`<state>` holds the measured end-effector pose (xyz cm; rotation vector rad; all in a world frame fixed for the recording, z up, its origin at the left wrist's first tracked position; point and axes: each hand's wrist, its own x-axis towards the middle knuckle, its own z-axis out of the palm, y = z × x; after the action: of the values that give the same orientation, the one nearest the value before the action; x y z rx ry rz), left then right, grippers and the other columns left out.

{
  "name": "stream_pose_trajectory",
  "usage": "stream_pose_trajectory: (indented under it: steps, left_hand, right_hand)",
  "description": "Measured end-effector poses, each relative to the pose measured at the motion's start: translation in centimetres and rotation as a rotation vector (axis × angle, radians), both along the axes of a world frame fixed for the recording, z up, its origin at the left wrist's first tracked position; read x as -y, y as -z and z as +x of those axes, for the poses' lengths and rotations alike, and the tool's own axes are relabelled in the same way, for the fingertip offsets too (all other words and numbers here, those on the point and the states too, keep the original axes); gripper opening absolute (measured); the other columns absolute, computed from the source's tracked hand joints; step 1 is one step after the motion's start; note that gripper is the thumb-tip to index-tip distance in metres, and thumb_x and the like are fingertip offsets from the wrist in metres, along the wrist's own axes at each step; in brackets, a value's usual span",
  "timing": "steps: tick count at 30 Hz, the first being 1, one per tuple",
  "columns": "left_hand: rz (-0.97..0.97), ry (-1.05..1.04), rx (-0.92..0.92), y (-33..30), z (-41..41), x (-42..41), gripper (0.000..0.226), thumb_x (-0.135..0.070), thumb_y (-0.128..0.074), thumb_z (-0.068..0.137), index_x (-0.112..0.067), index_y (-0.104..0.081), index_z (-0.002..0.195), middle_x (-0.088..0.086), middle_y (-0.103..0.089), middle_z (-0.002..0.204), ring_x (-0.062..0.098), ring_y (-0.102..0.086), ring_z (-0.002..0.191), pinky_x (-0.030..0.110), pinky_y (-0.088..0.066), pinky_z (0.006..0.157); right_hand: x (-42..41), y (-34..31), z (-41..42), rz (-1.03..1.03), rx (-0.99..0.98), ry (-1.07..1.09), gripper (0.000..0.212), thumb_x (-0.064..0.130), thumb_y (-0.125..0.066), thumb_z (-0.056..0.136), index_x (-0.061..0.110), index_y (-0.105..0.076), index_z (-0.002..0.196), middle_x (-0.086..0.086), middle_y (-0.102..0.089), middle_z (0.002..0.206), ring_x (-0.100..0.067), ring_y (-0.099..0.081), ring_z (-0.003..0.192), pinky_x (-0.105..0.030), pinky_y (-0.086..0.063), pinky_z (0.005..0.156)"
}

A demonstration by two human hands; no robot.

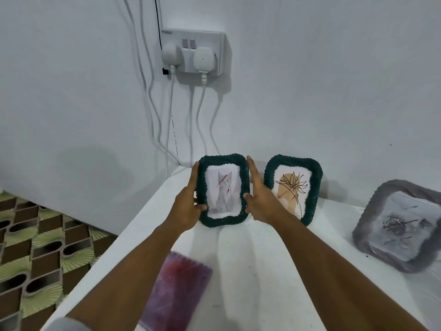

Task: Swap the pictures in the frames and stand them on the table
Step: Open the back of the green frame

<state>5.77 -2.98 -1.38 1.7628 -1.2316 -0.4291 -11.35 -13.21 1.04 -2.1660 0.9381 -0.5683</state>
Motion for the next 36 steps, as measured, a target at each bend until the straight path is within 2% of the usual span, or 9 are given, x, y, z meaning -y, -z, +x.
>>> stream_pose_trajectory:
  steps: [7,10,13,18,21,23,25,29,36]
  left_hand:
    - [0.095,0.063,-0.031,0.5,0.0,0.4,0.110,0.015,-0.053,0.081,-0.053,0.012,0.139,-0.002,-0.046,0.110,0.016,-0.051,0.086,0.026,-0.048,0.069]
    - [0.111,0.066,-0.018,0.0,0.4,-0.1,0.113,0.014,-0.054,0.080,-0.056,0.012,0.138,-0.001,-0.051,0.100,0.019,-0.054,0.080,0.030,-0.052,0.072]
    - [0.133,0.086,-0.038,-1.4,0.7,-1.0,0.115,0.011,-0.059,0.082,-0.062,0.011,0.136,0.004,-0.053,0.104,0.025,-0.060,0.082,0.022,-0.051,0.069]
    - [0.130,0.213,-0.126,-3.7,-1.2,-2.9,0.114,0.011,-0.061,0.082,-0.072,0.000,0.130,0.006,-0.052,0.107,0.025,-0.063,0.077,0.035,-0.056,0.079]
    - [0.154,0.306,-0.136,-4.4,-3.0,-3.8,0.115,0.011,-0.062,0.081,-0.075,-0.002,0.128,0.005,-0.053,0.103,0.020,-0.062,0.073,0.034,-0.056,0.081]
    - [0.186,0.356,-0.138,-4.6,-4.5,-4.4,0.115,0.010,-0.064,0.079,-0.073,-0.002,0.130,0.005,-0.054,0.101,0.018,-0.063,0.071,0.036,-0.055,0.083]
    - [0.209,0.401,-0.161,-4.6,-6.1,-4.9,0.115,0.010,-0.065,0.078,-0.071,-0.003,0.132,0.006,-0.055,0.100,0.017,-0.064,0.070,0.037,-0.055,0.084]
    - [0.245,0.478,-0.259,-3.6,-9.5,-6.0,0.112,0.010,-0.065,0.078,-0.069,-0.008,0.133,0.008,-0.058,0.103,0.019,-0.067,0.078,0.030,-0.055,0.080]
    - [0.268,0.571,-0.541,-1.8,-13.5,-7.4,0.111,0.014,-0.068,0.074,-0.064,-0.019,0.136,0.011,-0.057,0.123,0.032,-0.060,0.109,0.041,-0.054,0.088]
  right_hand:
    - [0.6,1.0,0.3,0.046,-0.101,0.014,0.095,0.003,-0.044,0.095,0.058,0.021,0.137,-0.031,-0.057,0.109,-0.038,-0.063,0.072,-0.047,-0.057,0.059]
    - [0.5,0.6,-0.1,-0.006,-0.070,0.012,0.092,0.005,-0.046,0.095,0.056,0.016,0.139,-0.024,-0.055,0.123,-0.024,-0.057,0.065,-0.037,-0.054,0.061]
    - [0.2,-0.4,-1.7,-0.043,-0.023,-0.026,0.088,0.012,-0.051,0.096,0.059,0.009,0.140,-0.009,-0.058,0.117,-0.014,-0.055,0.064,-0.024,-0.048,0.063]
    - [-1.4,-0.7,-6.2,0.003,0.240,-0.080,0.087,0.006,-0.063,0.087,0.048,-0.015,0.146,-0.022,-0.051,0.087,-0.037,-0.052,0.089,-0.035,-0.047,0.098]
    - [-3.6,-0.6,-9.1,0.199,0.404,-0.128,0.086,-0.005,-0.059,0.087,0.047,-0.022,0.145,-0.027,-0.052,0.115,-0.043,-0.048,0.111,-0.038,-0.039,0.108]
    - [-4.8,-0.3,-11.2,0.276,0.446,-0.113,0.087,-0.013,-0.055,0.088,0.043,-0.024,0.146,-0.001,-0.064,0.113,-0.023,-0.058,0.109,-0.029,-0.043,0.102]
    - [-5.8,-0.2,-13.2,0.299,0.455,-0.092,0.086,-0.015,-0.053,0.087,0.042,-0.025,0.146,0.014,-0.059,0.089,-0.011,-0.058,0.093,-0.026,-0.046,0.095]
    - [-7.9,0.7,-17.0,0.406,0.510,0.000,0.083,-0.015,-0.051,0.088,0.043,-0.031,0.144,0.001,-0.055,0.083,-0.017,-0.060,0.088,-0.031,-0.052,0.078]
    - [-10.3,2.8,-20.9,0.628,0.671,0.129,0.080,-0.017,-0.047,0.084,0.044,-0.046,0.135,-0.014,-0.045,0.090,-0.032,-0.055,0.093,-0.054,-0.050,0.081]
